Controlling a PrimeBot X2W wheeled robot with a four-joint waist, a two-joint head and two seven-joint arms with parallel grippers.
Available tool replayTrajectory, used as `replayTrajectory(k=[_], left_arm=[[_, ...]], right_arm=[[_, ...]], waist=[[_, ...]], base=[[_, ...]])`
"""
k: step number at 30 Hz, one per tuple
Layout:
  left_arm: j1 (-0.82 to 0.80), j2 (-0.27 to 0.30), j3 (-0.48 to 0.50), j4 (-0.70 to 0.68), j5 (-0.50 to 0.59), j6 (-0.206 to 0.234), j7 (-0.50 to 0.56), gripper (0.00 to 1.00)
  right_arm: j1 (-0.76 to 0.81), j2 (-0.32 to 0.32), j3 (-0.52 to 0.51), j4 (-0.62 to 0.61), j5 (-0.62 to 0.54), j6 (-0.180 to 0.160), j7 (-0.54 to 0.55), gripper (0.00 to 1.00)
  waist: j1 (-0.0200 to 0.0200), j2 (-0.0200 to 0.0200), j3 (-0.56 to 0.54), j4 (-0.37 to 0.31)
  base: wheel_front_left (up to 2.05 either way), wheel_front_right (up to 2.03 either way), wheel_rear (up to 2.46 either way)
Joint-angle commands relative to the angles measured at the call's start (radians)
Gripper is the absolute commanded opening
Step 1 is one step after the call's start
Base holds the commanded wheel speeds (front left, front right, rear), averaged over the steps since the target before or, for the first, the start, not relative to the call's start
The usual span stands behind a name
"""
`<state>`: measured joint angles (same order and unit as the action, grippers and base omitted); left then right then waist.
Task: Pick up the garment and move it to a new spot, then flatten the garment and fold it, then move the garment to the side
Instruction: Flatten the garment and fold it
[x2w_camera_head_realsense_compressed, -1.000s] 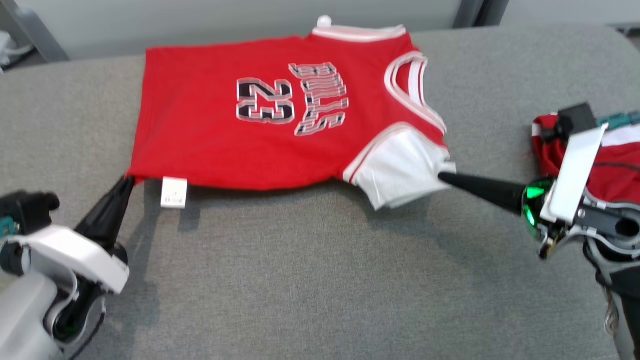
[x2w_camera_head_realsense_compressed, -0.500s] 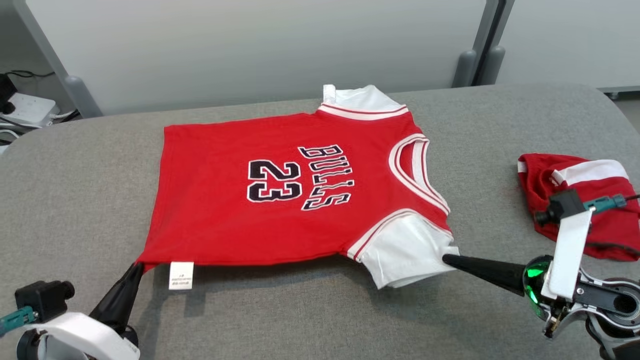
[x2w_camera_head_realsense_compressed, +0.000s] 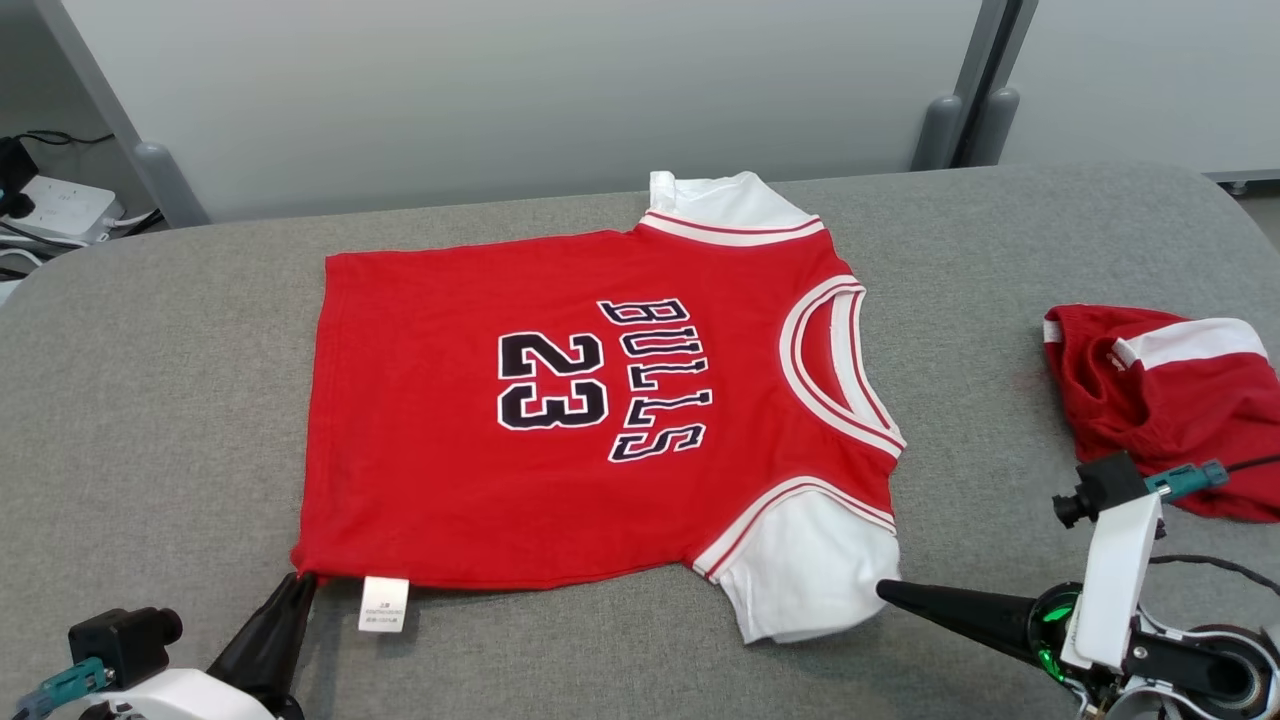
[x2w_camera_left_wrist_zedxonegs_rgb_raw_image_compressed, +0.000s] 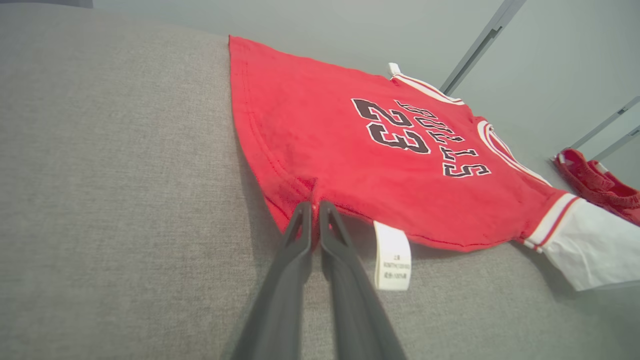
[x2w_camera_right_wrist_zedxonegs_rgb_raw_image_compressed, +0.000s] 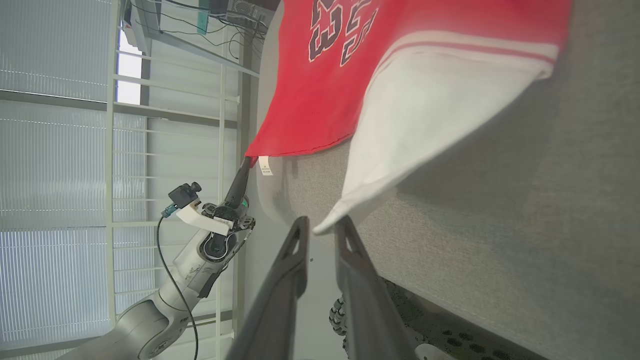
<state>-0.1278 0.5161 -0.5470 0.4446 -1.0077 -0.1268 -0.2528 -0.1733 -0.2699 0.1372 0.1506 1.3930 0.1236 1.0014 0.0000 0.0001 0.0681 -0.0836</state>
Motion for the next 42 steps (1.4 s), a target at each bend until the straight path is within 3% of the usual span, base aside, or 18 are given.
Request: replayTrajectory(k=[1,8,16,28,42], left_arm=[[-0.023,0.027,0.051,-0.007,0.008,-0.004,-0.009,1.0],[-0.003,-0.047,0.157,-0.015,0.074,-0.004,-0.009,1.0],[0.027,-0.138,0.303,-0.061,0.201,-0.004,-0.009,1.0],[0.057,-0.226,0.418,-0.128,0.353,-0.004,-0.009,1.0],[0.104,-0.311,0.518,-0.175,0.502,-0.004,-0.009,1.0]], right_arm=[[-0.002,-0.005,0.009,-0.017,-0.011,0.007,-0.012,1.0],[-0.006,0.035,-0.041,-0.021,-0.073,0.007,-0.161,1.0],[-0.058,0.073,-0.076,-0.006,-0.209,0.007,-0.5,1.0],[-0.111,0.031,0.051,0.082,-0.386,0.007,-0.96,1.0],[-0.137,-0.021,0.197,0.204,-0.524,0.007,-1.23,1.0]], waist=[[0.0,-0.0001,0.001,-0.001],[0.0,-0.0001,0.015,0.002],[0.0,-0.0001,0.019,0.011],[0.0,-0.0001,-0.005,0.011],[0.0,-0.0001,-0.058,0.008]], base=[[0.0,0.0,0.0],[0.0,0.0,0.0],[0.0,0.0,0.0],[0.0,0.0,0.0],[0.0,0.0,0.0]])
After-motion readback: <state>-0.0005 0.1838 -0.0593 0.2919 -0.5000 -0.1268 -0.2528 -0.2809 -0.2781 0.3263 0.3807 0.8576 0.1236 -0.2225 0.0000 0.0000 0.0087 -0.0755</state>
